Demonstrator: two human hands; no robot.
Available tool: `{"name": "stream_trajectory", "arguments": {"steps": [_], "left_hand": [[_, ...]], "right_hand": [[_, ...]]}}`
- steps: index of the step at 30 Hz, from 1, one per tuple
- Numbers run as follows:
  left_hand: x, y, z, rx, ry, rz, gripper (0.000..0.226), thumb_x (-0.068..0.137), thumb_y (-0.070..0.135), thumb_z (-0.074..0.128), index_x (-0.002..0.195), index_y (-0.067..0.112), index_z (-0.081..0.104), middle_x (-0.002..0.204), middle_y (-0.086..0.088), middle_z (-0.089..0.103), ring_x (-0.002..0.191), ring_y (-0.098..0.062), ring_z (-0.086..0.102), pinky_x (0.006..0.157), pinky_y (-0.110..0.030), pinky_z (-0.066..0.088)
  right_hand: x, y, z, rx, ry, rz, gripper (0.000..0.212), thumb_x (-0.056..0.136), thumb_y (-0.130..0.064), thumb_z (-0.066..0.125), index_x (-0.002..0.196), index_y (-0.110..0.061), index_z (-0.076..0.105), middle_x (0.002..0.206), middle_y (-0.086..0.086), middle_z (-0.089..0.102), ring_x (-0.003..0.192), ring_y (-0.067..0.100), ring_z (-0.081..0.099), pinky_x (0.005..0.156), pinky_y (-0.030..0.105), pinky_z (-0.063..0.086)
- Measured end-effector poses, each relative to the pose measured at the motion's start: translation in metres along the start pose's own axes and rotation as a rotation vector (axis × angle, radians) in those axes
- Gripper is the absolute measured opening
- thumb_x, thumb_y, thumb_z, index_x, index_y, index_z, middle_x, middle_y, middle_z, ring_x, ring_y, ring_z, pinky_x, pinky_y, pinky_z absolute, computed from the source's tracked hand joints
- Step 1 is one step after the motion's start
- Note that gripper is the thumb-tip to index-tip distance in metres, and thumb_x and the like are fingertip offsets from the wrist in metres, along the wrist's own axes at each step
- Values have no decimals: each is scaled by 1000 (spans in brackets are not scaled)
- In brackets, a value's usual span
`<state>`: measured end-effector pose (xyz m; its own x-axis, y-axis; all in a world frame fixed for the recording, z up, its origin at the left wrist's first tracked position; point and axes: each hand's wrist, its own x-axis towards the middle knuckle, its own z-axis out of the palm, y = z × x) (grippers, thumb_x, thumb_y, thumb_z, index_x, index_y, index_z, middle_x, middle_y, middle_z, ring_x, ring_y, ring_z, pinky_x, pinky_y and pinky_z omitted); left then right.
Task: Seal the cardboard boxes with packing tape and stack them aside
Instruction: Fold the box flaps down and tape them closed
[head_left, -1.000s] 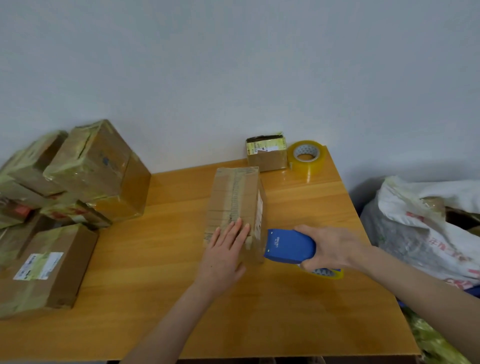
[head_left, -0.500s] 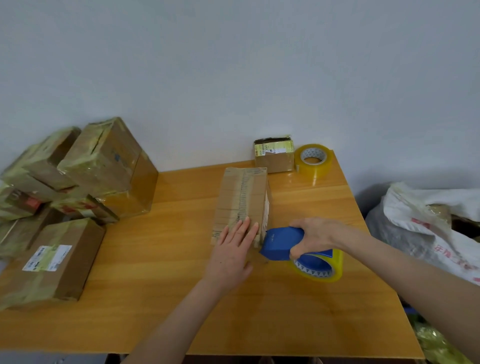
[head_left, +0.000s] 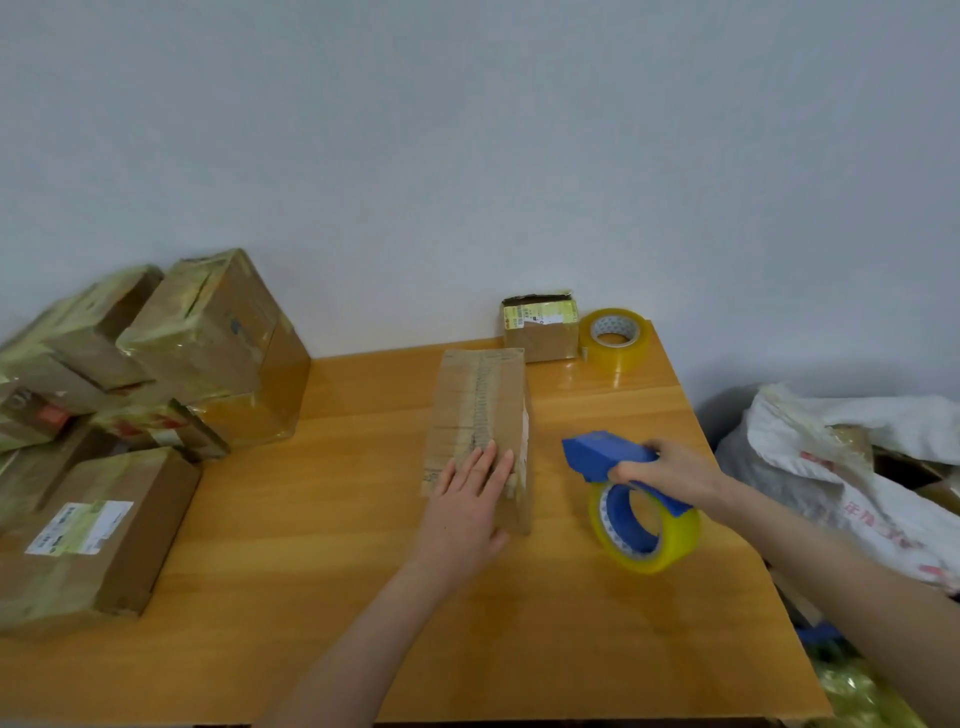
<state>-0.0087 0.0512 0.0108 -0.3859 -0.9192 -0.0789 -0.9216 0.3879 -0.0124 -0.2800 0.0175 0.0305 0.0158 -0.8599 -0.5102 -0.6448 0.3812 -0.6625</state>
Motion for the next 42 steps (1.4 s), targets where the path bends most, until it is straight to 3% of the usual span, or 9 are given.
{"name": "stream_trajectory", "arguments": {"steps": [9, 16, 18, 20, 25, 31, 35, 39, 42], "left_hand": [[-1, 3, 1, -2, -3, -12, 90, 93, 41, 49, 150, 26, -18, 160, 0, -16, 147, -14, -13, 120, -36, -8], [1, 6, 3, -12, -7, -32, 92, 92, 48, 48, 149, 24, -20, 159, -1, -19, 147, -15, -14, 119, -36, -9], [-1, 5, 2, -82, 4, -26, 92, 93, 51, 45, 145, 21, -25, 154, 1, -25, 146, -14, -17, 117, -32, -12], [-7, 0, -3, -209, 66, -43, 81, 95, 52, 35, 145, 21, -22, 153, 4, -25, 142, -8, -21, 117, -28, -11], [-10, -25, -3, -613, 215, -440, 67, 101, 42, 30, 153, 15, -2, 159, 4, -6, 147, -12, -1, 120, -33, 8], [3, -29, 10, -964, 99, -614, 63, 101, 31, 42, 153, 9, 15, 147, -9, 43, 131, -26, 45, 105, -43, 41], [0, -30, -2, -1174, 106, -625, 57, 102, 28, 42, 152, 12, 21, 147, 1, 41, 130, -17, 43, 106, -31, 39], [-17, -42, -7, -1242, 239, -653, 47, 99, 31, 50, 141, 13, 41, 133, 5, 49, 116, -11, 49, 90, -23, 42], [-30, -53, 1, -1131, 399, -732, 24, 92, 33, 60, 110, 17, 57, 96, -3, 66, 86, -18, 63, 74, -32, 53]], "right_hand": [[22, 41, 42, 848, 24, 442, 50, 78, -48, 75, 108, -10, 64, 98, 14, 69, 83, 32, 66, 75, 43, 55], [26, 47, 34, 263, 209, 322, 50, 93, -51, 57, 67, -10, 43, 63, 7, 42, 60, 24, 43, 61, 36, 36], [23, 36, 29, -101, 250, 200, 46, 97, -49, 49, 77, -8, 54, 71, 8, 51, 71, 25, 50, 68, 39, 42], [14, 14, 35, -236, 295, 40, 46, 100, -42, 45, 124, -5, 59, 121, 13, 58, 113, 28, 54, 95, 41, 45], [-21, -63, 98, -138, 174, -297, 62, 103, -36, 41, 155, -15, 16, 158, 2, 26, 144, 21, 27, 114, 34, 28], [-12, -88, 145, 38, 151, -169, 77, 102, -38, 41, 154, -12, -10, 156, 6, 31, 134, 27, 43, 103, 38, 43], [-12, -91, 136, 53, 108, -140, 72, 103, -41, 37, 155, -13, -2, 141, 6, 51, 121, 28, 54, 86, 31, 45], [-12, -76, 111, 113, 107, -129, 60, 101, -46, 39, 149, -10, 32, 138, 8, 54, 124, 26, 52, 98, 33, 43], [-15, -55, 103, 149, 227, -135, 53, 95, -44, 53, 137, -12, 48, 94, 3, 66, 86, 20, 64, 78, 35, 52]]}}
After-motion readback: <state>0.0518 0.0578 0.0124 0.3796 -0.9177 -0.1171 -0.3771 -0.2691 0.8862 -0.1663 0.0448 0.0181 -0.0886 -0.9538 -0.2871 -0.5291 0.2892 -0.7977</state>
